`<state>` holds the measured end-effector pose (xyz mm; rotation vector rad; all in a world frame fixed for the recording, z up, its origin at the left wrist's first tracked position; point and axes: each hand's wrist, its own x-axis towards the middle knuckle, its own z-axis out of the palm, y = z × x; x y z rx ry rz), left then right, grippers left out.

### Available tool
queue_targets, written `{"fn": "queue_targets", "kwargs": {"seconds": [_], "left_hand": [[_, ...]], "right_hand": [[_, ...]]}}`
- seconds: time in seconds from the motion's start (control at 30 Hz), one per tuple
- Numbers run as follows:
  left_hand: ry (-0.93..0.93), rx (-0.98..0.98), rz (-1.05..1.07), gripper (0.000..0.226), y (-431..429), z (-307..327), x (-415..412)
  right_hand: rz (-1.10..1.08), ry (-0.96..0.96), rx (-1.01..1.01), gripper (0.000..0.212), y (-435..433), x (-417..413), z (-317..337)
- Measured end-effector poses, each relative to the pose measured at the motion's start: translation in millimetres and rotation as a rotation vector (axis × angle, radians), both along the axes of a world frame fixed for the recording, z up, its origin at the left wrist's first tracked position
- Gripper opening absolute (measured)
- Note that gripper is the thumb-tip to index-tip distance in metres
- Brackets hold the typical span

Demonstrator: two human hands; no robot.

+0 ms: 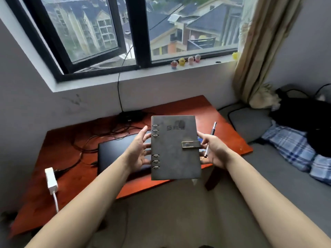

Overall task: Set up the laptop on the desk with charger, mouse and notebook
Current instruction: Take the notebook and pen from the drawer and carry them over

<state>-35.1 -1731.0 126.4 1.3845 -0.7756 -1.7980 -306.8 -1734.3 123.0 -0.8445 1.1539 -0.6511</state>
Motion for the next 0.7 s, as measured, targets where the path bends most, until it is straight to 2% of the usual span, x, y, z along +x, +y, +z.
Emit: {"fn": "queue_targets", "kwargs": {"seconds": [0.1, 0.3, 0.5, 0.57, 0.7], "left_hand": [[0.012, 0.003, -0.050, 0.056, -61, -2, -22], [0.023, 0.043, -0.077, 0.057, -176, -26, -70], [-0.026, 0.147, 0.015, 0.057, -298, -65, -120], [-0.041, 0.186, 0.048, 0.056, -324, -77, -135], [-0.065, 0.295, 0.130, 0.053, -366, -111, -164]], "right_hand": [[-0.028, 0.042, -0.018, 0.067, -49, -22, 0], [-0.049, 0.094, 0.034, 0.062, -163, -64, -24], [-0.011, 0.140, 0.142, 0.067, -304, -107, -64], [0.008, 0.156, 0.171, 0.057, -338, -116, -76], [0.075, 0.229, 0.235, 0.059, -395, -132, -105]]}}
